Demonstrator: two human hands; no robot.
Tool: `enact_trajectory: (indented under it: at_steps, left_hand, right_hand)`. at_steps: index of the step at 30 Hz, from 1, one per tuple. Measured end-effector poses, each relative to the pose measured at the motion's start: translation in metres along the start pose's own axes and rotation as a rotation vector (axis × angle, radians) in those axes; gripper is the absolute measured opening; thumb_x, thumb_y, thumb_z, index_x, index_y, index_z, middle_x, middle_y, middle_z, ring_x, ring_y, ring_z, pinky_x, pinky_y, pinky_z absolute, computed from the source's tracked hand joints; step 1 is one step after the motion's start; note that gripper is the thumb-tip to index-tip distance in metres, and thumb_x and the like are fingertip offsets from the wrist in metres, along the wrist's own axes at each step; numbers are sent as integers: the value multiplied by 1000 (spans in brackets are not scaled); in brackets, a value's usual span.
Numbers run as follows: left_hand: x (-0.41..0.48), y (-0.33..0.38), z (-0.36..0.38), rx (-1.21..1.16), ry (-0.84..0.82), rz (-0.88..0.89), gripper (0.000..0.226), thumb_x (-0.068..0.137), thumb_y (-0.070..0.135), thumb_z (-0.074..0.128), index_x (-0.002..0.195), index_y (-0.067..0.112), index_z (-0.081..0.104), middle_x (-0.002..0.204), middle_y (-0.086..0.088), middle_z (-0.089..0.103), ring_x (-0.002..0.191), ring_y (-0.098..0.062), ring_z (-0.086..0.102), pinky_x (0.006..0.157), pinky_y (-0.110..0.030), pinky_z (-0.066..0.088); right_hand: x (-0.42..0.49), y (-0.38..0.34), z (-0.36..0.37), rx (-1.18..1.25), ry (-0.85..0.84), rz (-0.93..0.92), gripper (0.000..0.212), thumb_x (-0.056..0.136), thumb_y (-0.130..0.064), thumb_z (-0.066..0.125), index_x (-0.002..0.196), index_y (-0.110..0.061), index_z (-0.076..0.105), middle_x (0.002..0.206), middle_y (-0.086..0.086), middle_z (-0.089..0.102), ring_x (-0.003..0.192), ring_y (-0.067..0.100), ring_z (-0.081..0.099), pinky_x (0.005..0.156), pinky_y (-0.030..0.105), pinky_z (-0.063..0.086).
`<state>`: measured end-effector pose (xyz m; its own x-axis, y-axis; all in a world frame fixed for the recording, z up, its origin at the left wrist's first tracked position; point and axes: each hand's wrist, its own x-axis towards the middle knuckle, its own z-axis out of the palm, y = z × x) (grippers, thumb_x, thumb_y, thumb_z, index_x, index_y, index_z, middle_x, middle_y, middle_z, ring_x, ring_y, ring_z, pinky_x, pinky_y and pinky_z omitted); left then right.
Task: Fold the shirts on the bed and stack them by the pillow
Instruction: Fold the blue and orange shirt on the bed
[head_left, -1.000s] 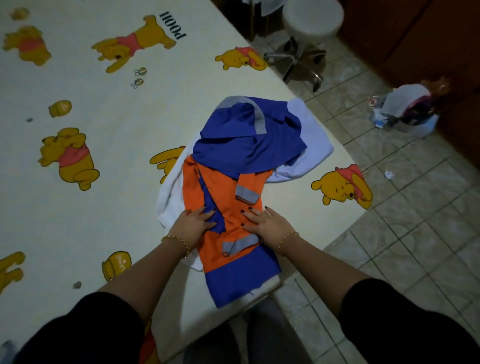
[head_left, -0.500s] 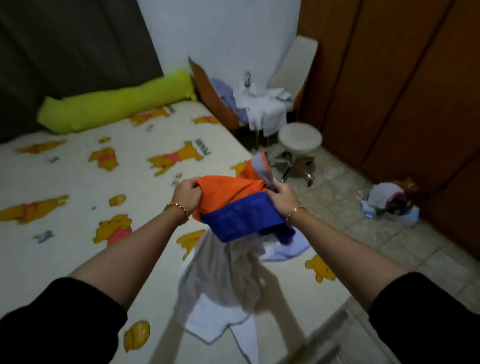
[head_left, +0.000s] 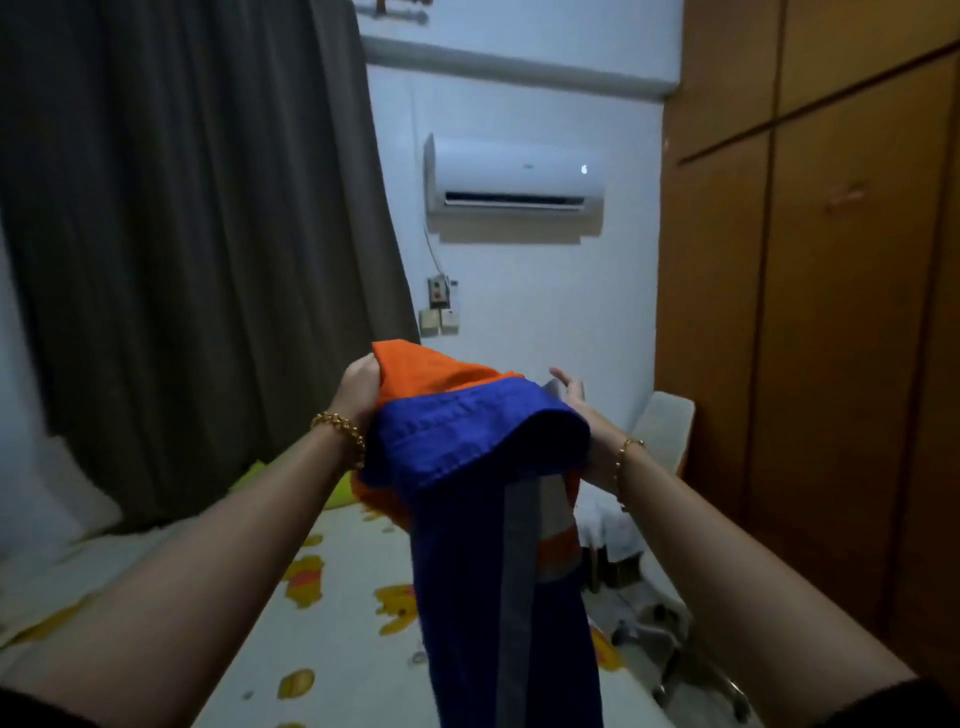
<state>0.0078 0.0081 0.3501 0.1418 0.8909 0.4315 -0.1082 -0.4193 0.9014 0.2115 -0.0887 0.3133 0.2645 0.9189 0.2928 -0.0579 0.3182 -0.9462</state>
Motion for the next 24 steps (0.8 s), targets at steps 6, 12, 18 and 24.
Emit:
enact_trajectory:
  at_steps: [6, 12, 18, 24]
  left_hand:
    - [0, 65, -108, 115, -170, 67, 32, 63, 33, 68, 81, 17, 46, 79, 0, 51, 70, -10, 49, 62, -22, 43]
    - [-6, 99, -239, 493, 12, 290, 14, 91, 13, 58, 100, 24, 57, 101, 3, 59, 97, -14, 53, 86, -28, 42]
    - [-27, 107, -362, 729, 241, 318, 26, 96, 18, 48, 78, 15, 65, 69, 3, 59, 63, -8, 50, 55, -22, 38]
    - [-27, 114, -427, 537, 169, 128, 33, 95, 11, 42, 62, 12, 47, 64, -6, 48, 62, -19, 43, 66, -34, 35]
  right_hand:
    - [-14, -29, 90, -130, -319, -181, 44, 53, -16, 91, 89, -15, 64, 68, -11, 71, 64, -1, 65, 62, 12, 51]
    - [-10, -43, 214, -417, 62, -400, 8, 87, -12, 67, 80, -15, 63, 111, 7, 52, 102, 15, 51, 88, 25, 47]
    - [-33, -29, 344, -355, -157, -405, 6, 96, -13, 52, 94, -9, 56, 83, -1, 60, 72, 7, 56, 61, 16, 48]
    - [-43, -32, 406, -383, -363, -327, 11, 91, -10, 58, 99, -8, 50, 85, 1, 57, 71, 7, 54, 62, 15, 47]
